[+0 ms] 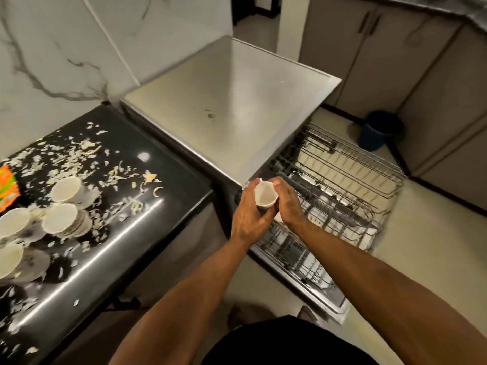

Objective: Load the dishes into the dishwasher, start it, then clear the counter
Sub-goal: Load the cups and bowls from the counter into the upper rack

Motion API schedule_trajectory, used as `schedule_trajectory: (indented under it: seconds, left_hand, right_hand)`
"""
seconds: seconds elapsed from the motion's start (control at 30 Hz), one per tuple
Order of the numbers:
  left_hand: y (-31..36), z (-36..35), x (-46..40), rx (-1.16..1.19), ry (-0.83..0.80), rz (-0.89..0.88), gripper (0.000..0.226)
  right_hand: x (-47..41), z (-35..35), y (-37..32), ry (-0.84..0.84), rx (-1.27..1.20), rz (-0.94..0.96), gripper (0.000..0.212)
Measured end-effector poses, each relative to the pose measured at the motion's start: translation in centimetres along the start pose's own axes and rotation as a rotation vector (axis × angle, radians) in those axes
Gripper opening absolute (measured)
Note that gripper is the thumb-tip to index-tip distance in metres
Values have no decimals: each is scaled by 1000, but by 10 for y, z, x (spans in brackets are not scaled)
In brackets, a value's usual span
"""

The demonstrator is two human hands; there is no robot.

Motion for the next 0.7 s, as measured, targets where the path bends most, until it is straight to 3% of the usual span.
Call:
schedule_trajectory:
  seconds: [0.27,0.7]
  left_hand:
    - [40,-110,2,-14,-251,48,95]
    - [56,-256,6,110,-531,219,64]
  right_hand:
    - [29,120,18,152,-38,-101,19]
    - [56,258,86,265,76,-397,29]
Point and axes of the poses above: each hand's wrist, its own x-axis away from the middle knuckle, its own z-axis out of the back of the hand, y = z × x, the point moved 5 cm from there along -x, towards the middle knuckle, and after that the axes turned 1 degree about -x, right-handed, at the moved point
